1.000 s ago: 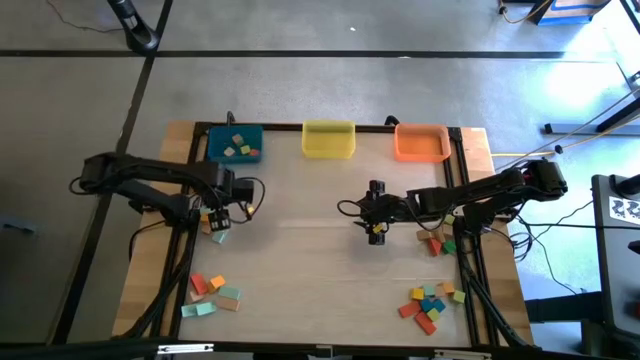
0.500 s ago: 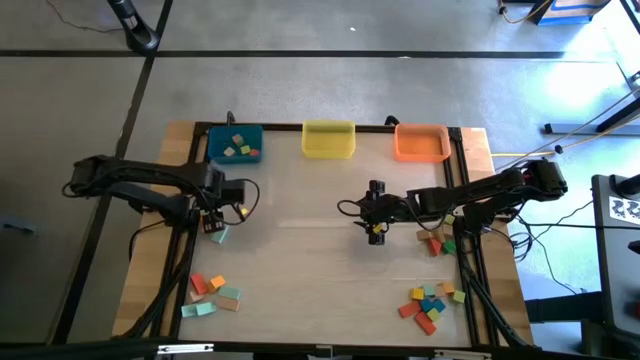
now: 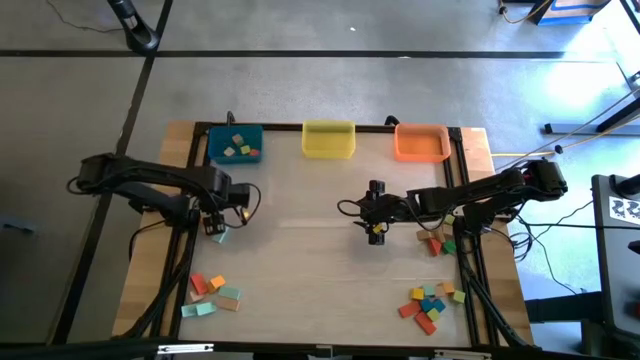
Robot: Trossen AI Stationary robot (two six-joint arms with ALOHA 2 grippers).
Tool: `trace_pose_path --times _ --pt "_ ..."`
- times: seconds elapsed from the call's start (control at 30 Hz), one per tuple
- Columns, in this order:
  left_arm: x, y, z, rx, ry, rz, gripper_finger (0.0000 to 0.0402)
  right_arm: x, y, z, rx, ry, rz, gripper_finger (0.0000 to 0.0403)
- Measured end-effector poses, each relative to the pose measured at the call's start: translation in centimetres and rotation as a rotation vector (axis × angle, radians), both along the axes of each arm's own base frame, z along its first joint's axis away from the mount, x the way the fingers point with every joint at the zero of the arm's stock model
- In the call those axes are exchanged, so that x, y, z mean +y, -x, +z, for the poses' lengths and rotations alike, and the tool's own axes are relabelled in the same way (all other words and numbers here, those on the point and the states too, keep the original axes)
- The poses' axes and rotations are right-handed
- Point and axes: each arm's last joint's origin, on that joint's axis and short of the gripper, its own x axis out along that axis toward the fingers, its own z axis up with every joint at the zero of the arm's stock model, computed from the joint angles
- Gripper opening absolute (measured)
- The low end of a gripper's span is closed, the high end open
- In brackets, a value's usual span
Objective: Sort blocks by size
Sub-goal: Put the yellow square block into the blue bin
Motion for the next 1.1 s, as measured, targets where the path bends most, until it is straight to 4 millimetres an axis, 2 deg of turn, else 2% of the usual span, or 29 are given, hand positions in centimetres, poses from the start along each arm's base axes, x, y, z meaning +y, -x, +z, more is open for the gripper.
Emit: trace_pose_path --times 0.73,1.1 --pt "0.0 -2.3 -4.3 0.301 0.058 -0.018 0.0240 0.0 0.0 0.0 -0.001 0.000 0.000 0.0266" --pt "0.0 -2.8 -6.5 0.452 0.069 -0.013 0.0238 0.0 0.0 0.0 -0.001 0.000 0.000 0.0266"
